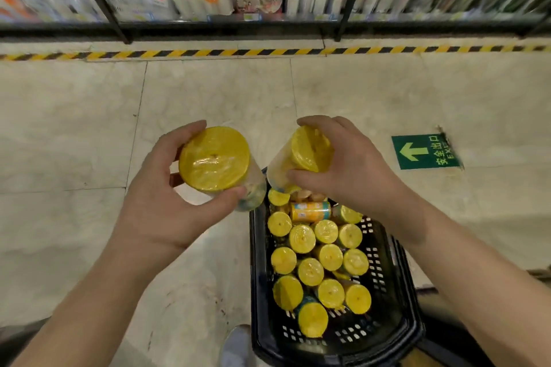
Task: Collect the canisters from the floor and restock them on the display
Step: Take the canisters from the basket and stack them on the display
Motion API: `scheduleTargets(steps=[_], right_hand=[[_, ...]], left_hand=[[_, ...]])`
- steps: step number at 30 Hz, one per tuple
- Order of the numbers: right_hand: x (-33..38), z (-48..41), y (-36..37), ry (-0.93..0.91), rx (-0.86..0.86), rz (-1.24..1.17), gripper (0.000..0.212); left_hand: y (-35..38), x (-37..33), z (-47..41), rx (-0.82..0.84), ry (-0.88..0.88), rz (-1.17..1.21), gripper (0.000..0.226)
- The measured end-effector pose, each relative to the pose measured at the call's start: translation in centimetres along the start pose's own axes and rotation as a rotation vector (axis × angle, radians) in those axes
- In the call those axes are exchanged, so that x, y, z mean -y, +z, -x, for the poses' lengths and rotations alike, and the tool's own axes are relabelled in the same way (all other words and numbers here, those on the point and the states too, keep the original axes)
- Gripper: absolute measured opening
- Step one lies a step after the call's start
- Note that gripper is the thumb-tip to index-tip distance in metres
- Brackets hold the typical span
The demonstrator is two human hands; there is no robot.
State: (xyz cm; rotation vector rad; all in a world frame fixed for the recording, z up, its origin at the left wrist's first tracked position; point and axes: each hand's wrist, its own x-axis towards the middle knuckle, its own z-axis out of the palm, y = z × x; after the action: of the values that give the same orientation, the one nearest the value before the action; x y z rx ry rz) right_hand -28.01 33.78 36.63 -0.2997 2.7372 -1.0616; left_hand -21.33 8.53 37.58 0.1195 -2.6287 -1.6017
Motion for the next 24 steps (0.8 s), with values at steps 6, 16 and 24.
scheduleTargets(steps=[6, 16, 24], right_hand=[[9.0, 6.7, -14.3, -0.019, -0.164, -0.156, 0.082], [21.6, 18.5, -32.9, -0.088, -0.47, -0.298, 0.084], [24.8, 27.6, -36.7, -0.052, -0.786, -0.376, 0.083]], left_hand=[[-4.8, -13.8, -0.1, 0.037, 0.166, 0.007, 0.084], [-10.3, -35.6, 1.9, 0.142, 0.35, 0.121, 0.074], [-8.5, -45.7, 4.9, 0.257, 0.458, 0.326, 0.071]])
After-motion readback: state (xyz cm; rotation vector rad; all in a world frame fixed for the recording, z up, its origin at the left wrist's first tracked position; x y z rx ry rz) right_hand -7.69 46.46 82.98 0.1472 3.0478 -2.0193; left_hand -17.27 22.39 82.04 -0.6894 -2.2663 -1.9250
